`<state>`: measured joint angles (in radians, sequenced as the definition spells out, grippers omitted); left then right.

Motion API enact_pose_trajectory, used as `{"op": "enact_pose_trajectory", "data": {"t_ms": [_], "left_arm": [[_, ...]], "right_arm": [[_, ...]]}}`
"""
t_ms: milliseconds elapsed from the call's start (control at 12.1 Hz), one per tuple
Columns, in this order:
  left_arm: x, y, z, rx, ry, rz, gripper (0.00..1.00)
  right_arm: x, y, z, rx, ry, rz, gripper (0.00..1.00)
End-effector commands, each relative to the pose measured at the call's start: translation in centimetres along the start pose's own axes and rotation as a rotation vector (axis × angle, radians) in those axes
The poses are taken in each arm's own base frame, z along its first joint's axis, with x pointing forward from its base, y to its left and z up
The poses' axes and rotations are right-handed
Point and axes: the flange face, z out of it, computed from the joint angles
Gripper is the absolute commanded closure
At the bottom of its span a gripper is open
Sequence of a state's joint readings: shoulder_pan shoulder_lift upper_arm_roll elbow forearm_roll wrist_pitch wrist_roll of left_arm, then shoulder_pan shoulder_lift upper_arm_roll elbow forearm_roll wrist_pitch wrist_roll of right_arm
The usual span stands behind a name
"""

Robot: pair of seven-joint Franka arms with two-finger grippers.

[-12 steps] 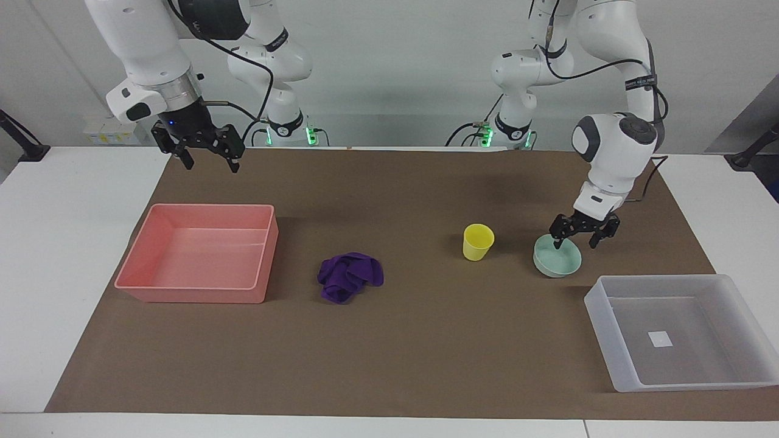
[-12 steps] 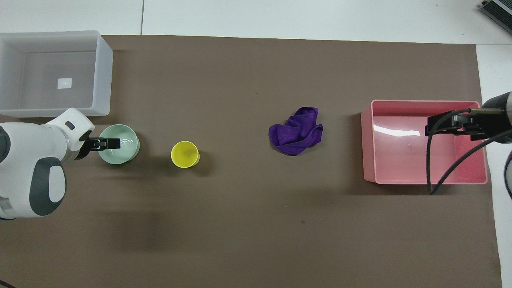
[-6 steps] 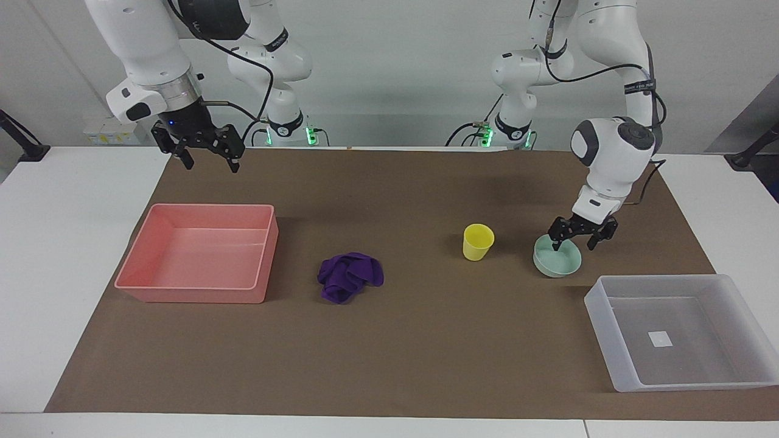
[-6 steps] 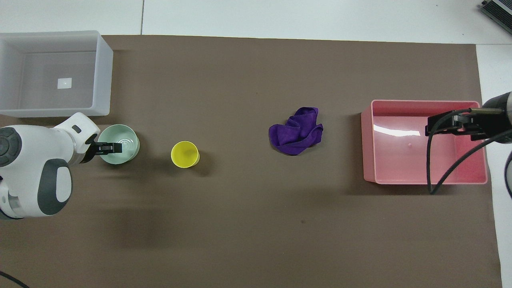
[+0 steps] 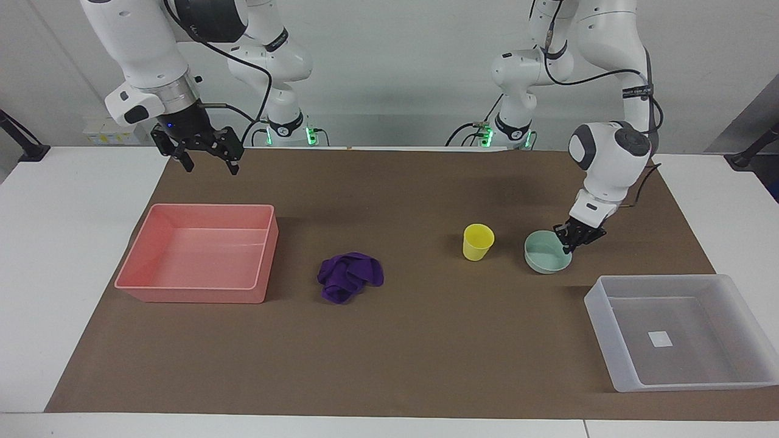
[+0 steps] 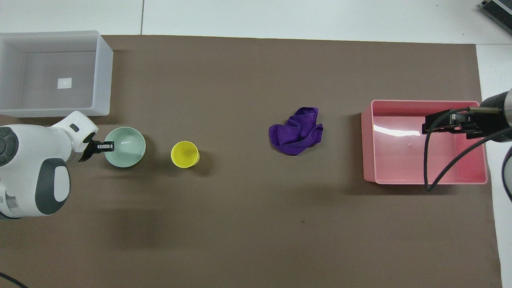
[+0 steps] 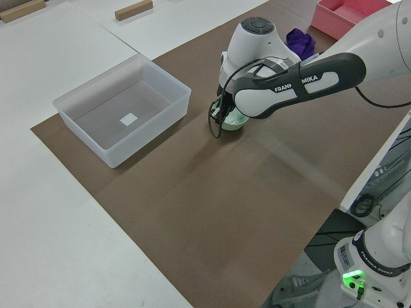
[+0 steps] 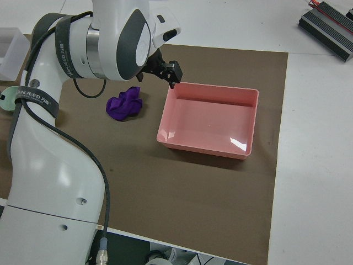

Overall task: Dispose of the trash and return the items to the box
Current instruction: 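Lift the bowl into the white box while the right gripper reaches the cloth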

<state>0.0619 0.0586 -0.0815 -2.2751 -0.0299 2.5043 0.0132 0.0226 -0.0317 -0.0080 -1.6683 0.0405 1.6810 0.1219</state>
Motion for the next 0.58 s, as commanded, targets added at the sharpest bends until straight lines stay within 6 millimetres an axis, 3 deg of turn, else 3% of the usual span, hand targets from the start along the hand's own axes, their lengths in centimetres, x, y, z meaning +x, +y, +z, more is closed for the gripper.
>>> {"op": "enact_pose_trajectory", "data": {"t_ms": [0,330,495], "left_arm": [[2.2,-1.6,-3.4,0.012,0.006,-0.018,1.0],[6.3,-6.1,-9.1,0.021,0.035,-0.059,1.0],[7.5,-7.9,-9.5,0.021,0.063,-0.071,1.0]], "right_arm": [[-0.1,-2.4,2.3,0.029,0.038,-0.029,0.0],[2.5,-8.0,8.3,0.041,0.064,-0.032,0.0],[3.2,-10.9,11.8,0.054,0.096,-0.037,0.0]]}}
